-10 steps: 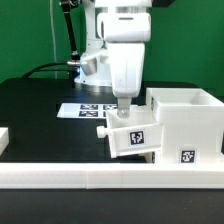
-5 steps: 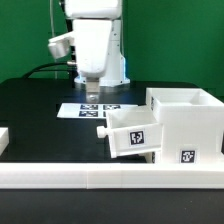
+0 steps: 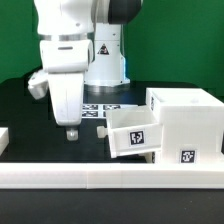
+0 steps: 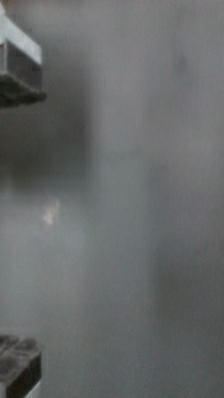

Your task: Assemble drawer

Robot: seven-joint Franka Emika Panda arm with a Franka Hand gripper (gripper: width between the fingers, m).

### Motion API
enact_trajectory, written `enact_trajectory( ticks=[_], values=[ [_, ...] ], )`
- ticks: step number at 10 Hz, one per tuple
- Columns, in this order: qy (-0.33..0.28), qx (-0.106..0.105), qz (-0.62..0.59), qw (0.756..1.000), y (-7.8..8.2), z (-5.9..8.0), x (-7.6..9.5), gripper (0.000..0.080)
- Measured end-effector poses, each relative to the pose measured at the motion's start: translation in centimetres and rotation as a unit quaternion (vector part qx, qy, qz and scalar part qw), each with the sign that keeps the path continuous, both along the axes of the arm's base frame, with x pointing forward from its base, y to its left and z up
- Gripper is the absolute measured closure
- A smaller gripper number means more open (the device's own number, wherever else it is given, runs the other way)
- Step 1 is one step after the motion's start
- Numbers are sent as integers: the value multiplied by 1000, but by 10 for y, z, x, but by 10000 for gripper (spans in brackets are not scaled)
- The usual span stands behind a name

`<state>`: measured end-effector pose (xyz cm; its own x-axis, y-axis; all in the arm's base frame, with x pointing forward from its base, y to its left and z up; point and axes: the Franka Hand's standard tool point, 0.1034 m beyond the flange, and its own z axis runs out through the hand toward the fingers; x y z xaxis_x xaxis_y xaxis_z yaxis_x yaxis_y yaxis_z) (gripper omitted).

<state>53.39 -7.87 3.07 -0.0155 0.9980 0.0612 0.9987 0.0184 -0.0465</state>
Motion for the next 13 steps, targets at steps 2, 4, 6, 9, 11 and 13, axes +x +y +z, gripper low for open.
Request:
enact_trajectory(
  ticks=[2, 4, 6, 9, 11, 13],
  values=[
    [11, 6, 2, 1000, 9, -13, -6, 150],
    [13, 7, -4, 1000, 24, -12, -5, 150],
    [10, 2, -27, 1000, 36, -7, 2, 150],
    [9, -11, -68, 998, 53, 6, 11, 150],
    [4, -12, -72, 997, 71, 13, 15, 150],
    [1, -11, -73, 997, 86, 17, 17, 150]
  ],
)
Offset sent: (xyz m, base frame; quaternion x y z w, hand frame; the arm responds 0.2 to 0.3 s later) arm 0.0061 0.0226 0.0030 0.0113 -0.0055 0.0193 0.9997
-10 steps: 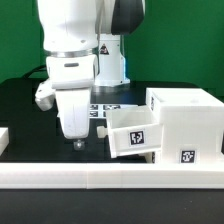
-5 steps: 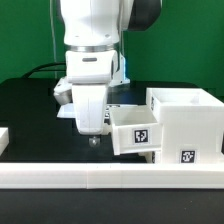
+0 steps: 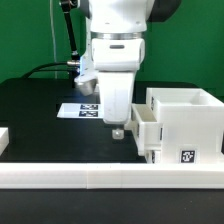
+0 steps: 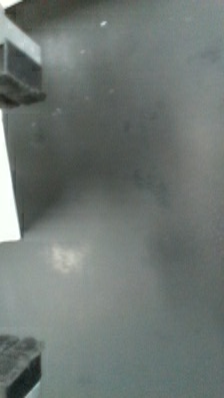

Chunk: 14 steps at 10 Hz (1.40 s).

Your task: Assemble drawer

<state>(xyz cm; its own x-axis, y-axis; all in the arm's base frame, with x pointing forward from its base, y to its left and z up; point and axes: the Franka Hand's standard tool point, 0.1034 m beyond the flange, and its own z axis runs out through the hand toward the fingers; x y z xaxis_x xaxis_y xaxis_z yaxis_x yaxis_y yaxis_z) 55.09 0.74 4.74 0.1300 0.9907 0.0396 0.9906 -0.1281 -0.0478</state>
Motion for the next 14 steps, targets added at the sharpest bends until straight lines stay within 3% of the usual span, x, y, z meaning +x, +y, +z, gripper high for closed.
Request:
enact_trajectory(
  ticks=[3, 5, 8, 10, 13, 14],
  values=[
    [-1, 3, 2, 1000, 17, 2, 0, 150],
    [-1, 3, -1, 1000, 19, 3, 1, 150],
    [3, 1, 9, 1000, 3, 2, 1, 150],
    [3, -2, 18, 1000, -16, 3, 2, 150],
    [-30, -8, 6, 999, -27, 20, 6, 150],
    [-28, -8, 6, 1000, -27, 19, 4, 150]
  ],
)
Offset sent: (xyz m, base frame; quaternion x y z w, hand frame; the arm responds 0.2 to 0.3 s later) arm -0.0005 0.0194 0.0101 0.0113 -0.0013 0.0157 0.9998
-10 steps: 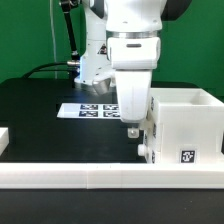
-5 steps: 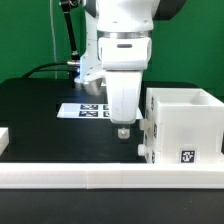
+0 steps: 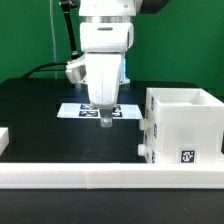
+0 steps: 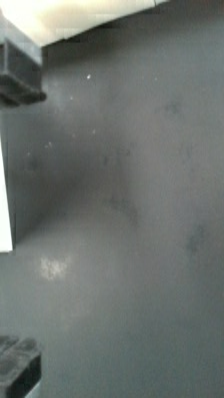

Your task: Assemble drawer

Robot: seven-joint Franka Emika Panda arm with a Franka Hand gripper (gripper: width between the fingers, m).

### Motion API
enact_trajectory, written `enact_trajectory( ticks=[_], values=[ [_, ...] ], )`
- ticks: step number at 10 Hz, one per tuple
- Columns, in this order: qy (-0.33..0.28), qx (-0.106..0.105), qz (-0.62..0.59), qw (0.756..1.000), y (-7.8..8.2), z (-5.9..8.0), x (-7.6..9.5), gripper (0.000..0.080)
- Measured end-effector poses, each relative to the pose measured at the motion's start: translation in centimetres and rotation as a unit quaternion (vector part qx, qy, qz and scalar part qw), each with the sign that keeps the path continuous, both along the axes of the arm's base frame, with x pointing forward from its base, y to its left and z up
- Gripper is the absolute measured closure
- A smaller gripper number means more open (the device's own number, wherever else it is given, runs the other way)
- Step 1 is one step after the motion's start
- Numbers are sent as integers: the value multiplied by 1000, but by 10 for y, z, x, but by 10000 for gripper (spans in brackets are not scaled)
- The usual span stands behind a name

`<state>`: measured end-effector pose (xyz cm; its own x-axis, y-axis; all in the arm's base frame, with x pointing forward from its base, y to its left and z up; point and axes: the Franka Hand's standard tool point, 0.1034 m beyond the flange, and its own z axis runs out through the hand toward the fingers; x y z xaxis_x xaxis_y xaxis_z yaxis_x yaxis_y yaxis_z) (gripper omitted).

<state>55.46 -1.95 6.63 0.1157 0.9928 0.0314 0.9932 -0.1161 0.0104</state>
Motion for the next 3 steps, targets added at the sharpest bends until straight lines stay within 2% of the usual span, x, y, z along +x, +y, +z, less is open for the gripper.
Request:
enact_trajectory(
  ticks=[3],
  values=[
    [1, 1, 0, 1000, 0, -2, 0, 150]
  ],
)
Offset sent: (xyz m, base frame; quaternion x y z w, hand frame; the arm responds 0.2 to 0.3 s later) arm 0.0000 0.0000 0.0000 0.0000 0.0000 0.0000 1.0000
